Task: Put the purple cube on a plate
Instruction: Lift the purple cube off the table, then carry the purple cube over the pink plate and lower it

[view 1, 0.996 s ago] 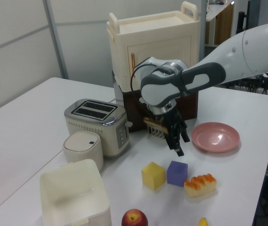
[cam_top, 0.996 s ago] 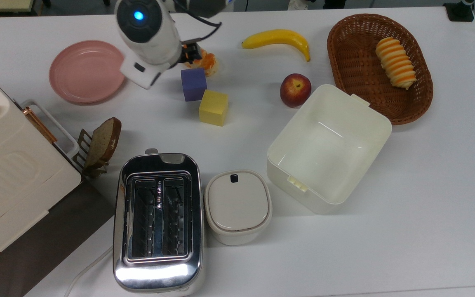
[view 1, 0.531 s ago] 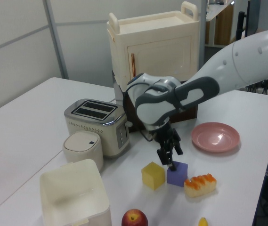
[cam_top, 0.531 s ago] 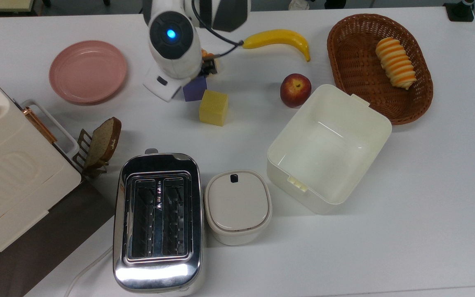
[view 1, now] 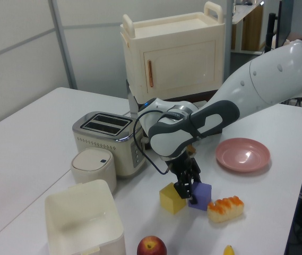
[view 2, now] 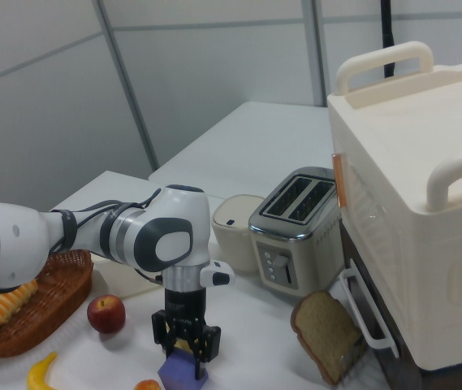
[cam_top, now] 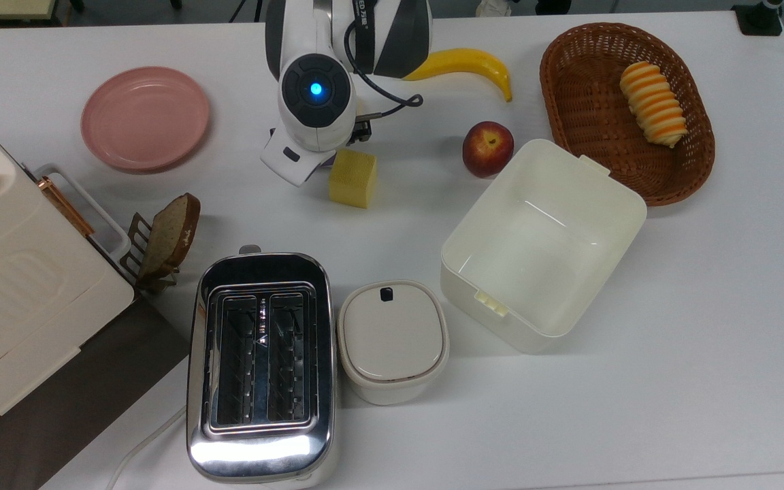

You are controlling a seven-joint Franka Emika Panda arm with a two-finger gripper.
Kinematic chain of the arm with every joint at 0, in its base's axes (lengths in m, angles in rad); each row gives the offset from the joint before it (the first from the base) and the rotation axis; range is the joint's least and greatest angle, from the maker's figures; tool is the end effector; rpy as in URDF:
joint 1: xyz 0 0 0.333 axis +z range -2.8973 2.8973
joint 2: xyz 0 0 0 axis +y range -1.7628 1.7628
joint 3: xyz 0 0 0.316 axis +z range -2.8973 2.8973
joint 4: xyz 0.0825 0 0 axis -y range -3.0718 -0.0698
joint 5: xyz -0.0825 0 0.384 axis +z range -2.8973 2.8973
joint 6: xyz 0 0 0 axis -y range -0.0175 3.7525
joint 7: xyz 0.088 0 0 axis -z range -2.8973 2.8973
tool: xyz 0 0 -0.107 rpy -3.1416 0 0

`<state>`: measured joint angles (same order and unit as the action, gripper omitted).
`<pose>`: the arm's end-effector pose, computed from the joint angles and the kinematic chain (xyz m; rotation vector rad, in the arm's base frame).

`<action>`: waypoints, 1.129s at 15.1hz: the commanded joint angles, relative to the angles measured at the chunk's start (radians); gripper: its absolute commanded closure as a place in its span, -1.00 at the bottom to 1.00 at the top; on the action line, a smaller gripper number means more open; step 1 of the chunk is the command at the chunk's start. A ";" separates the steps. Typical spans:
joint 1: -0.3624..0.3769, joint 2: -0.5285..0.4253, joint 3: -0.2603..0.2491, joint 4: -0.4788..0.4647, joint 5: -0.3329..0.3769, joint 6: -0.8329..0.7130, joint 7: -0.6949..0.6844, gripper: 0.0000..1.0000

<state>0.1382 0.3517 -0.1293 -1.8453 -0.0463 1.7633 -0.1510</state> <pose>0.5808 0.0046 0.3108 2.9997 0.2659 -0.6676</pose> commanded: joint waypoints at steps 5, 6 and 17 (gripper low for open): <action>-0.144 -0.186 -0.020 -0.002 -0.003 -0.165 -0.225 0.68; -0.188 -0.188 -0.020 0.023 -0.009 -0.163 -0.255 0.66; -0.517 -0.033 -0.020 0.055 -0.101 0.151 -0.420 0.34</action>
<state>-0.3989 0.2731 -0.1573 -1.7903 -0.1304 1.8582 -0.6064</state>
